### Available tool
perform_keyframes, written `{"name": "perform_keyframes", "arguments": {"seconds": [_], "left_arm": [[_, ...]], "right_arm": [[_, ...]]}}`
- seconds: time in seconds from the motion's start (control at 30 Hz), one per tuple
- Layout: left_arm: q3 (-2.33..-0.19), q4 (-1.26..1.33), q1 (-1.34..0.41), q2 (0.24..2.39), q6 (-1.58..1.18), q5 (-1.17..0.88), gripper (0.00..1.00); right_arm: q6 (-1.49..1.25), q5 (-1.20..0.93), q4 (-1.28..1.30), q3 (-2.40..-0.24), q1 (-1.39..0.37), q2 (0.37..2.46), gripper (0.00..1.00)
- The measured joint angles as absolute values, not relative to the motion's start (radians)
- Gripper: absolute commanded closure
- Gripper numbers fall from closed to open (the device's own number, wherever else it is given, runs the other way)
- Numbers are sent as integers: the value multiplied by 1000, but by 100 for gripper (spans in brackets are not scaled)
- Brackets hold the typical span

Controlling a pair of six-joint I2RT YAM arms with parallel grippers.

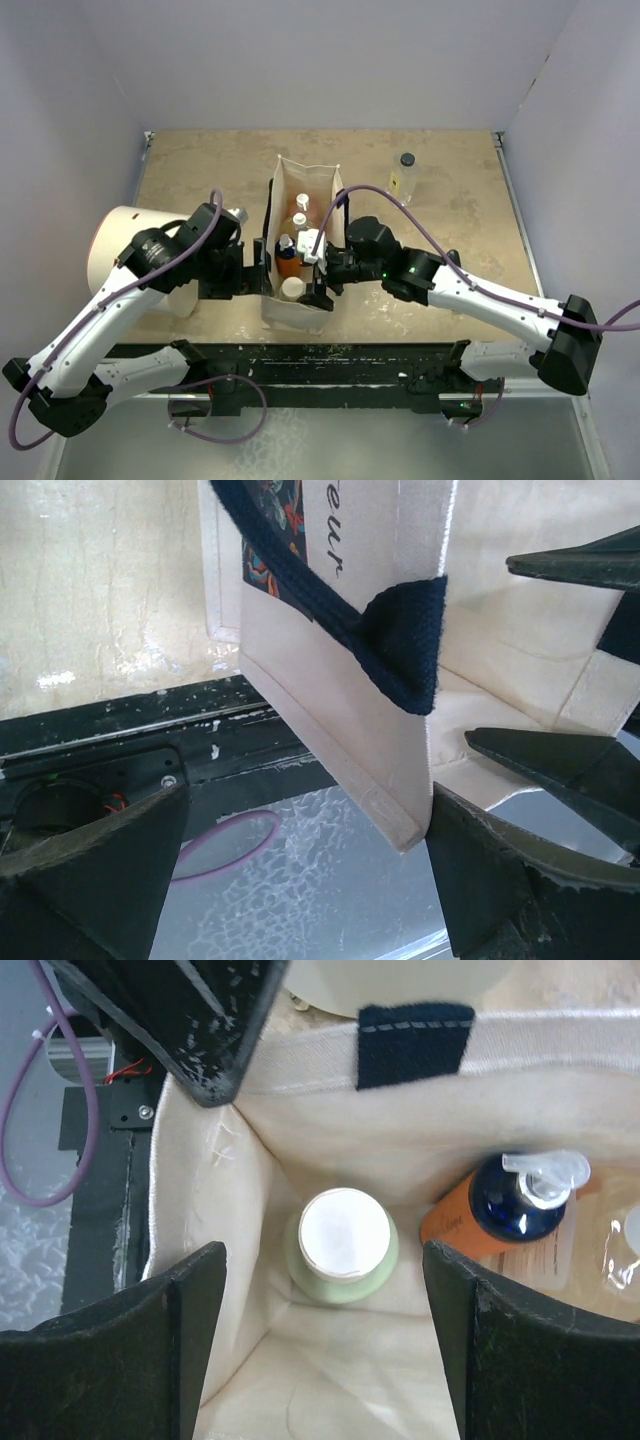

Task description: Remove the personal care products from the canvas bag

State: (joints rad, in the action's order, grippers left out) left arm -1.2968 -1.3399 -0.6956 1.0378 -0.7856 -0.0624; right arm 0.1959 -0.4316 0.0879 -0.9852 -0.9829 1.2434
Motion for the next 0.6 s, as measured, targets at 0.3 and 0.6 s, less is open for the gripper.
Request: {"name": "perform_keyframes", "arguments": {"seconds": [0.3, 0.6], "left_arm": [[-1153, -1257, -694, 999, -785, -157, 1], [-1059, -1187, -694, 967, -788, -199, 1]], "right_arm": [[388, -427, -27, -905, -1066, 1275, 17], [437, -300, -132, -800, -1072, 1276, 0]]}}
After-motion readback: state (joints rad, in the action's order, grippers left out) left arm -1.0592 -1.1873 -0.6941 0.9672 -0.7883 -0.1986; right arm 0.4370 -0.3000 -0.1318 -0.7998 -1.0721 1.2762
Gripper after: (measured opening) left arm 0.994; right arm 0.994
